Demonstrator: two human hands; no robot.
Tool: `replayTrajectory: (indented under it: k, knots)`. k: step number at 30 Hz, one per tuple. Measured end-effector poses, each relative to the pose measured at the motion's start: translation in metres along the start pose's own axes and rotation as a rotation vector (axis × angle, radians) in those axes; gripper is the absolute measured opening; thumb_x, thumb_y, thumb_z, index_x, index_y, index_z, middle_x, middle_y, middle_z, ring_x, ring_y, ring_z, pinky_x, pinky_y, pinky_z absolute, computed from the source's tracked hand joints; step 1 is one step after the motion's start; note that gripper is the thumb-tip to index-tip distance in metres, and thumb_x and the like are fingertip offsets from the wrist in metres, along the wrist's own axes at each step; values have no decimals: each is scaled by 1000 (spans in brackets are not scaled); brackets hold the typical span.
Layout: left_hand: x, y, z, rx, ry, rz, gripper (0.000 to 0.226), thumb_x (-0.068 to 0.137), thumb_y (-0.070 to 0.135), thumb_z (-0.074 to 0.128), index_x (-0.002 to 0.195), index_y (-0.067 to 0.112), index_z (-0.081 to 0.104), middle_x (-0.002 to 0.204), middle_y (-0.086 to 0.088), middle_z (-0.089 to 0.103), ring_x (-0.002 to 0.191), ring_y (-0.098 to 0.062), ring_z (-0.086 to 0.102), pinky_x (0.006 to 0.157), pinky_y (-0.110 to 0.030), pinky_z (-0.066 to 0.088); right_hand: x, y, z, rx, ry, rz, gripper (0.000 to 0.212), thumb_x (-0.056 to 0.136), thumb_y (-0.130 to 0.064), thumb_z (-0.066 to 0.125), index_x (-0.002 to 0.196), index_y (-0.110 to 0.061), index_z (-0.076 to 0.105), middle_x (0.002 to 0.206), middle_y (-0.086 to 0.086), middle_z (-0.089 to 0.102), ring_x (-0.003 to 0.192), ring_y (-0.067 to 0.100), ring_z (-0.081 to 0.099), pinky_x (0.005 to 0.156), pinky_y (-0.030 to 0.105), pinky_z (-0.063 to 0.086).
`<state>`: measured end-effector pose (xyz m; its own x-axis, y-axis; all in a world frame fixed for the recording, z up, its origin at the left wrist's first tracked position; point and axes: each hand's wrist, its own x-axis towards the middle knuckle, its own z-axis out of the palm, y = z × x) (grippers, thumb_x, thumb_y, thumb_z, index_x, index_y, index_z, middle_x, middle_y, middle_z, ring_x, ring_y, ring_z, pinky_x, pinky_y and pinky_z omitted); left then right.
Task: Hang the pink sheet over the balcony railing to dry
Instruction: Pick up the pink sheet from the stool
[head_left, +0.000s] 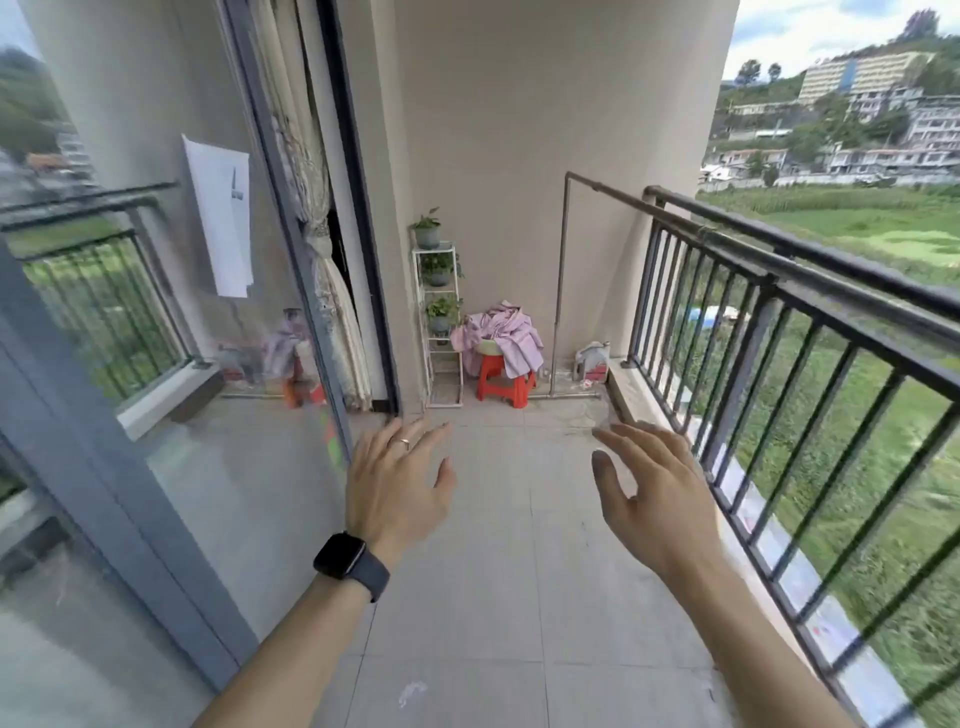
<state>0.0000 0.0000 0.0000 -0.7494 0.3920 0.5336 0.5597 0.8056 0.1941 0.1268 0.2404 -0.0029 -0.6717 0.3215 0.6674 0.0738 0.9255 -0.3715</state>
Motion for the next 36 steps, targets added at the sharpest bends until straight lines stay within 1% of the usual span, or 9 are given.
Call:
replayTrajectory:
  k: [3,6,11,15,19,23,25,29,36]
  knots:
    - [23,-16,43,6,-113,-39,48,85,39,50,127,25,66,130,0,65,119,-25,58,100,-41,42,17,17,43,-7,-79,38,26,95,-28,64,117,-19,75,120,2,72,123,32,58,102,43,49]
    - [61,-37,88,30,-186,-64,49,87,40,48,132,27,63,135,-1,62,123,-25,55,103,-42,39,43,39,93,-34,-171,57,26,94,-27,67,118,-21,75,122,1,72,125,30,57,101,43,50]
    - [158,-78,151,61,-229,-45,52,88,44,42,135,30,59,138,-1,59,127,-24,51,106,-42,35,129,68,168,-66,-182,72,26,92,-25,68,116,-20,75,118,1,73,121,32,60,99,43,51]
    - [249,-110,195,62,-226,-33,47,91,41,47,135,29,59,139,0,58,129,-24,48,110,-45,33,206,95,219,-106,-179,61,28,93,-28,66,118,-20,74,118,0,73,119,31,60,99,45,50]
    - [333,-125,230,59,-256,-3,43,94,40,51,135,30,58,140,6,57,132,-23,45,109,-42,32,276,114,261,-134,-189,98,30,93,-28,67,120,-18,73,117,-1,73,118,32,60,101,43,48]
    - [415,-139,274,53,-251,9,45,94,40,53,138,34,55,141,6,56,133,-22,44,110,-42,31,343,137,310,-138,-169,82,29,91,-28,69,118,-18,74,114,-1,74,116,32,61,100,41,48]
    - [458,-144,299,52,-238,15,45,93,40,53,138,35,55,139,6,58,131,-21,46,109,-41,33,380,154,337,-144,-187,90,31,92,-31,67,120,-19,73,118,-2,73,118,31,59,101,42,47]
    - [547,-154,354,51,-223,-6,46,94,45,49,140,39,51,144,8,53,134,-20,43,114,-45,27,458,195,397,-143,-216,87,33,94,-35,63,123,-22,71,124,-4,70,124,30,56,103,43,45]
    - [697,-163,430,83,-199,-39,43,92,46,49,134,39,57,139,11,57,126,-17,50,105,-37,33,602,269,491,-118,-260,54,35,95,-38,60,125,-23,69,128,-4,68,128,28,54,106,42,42]
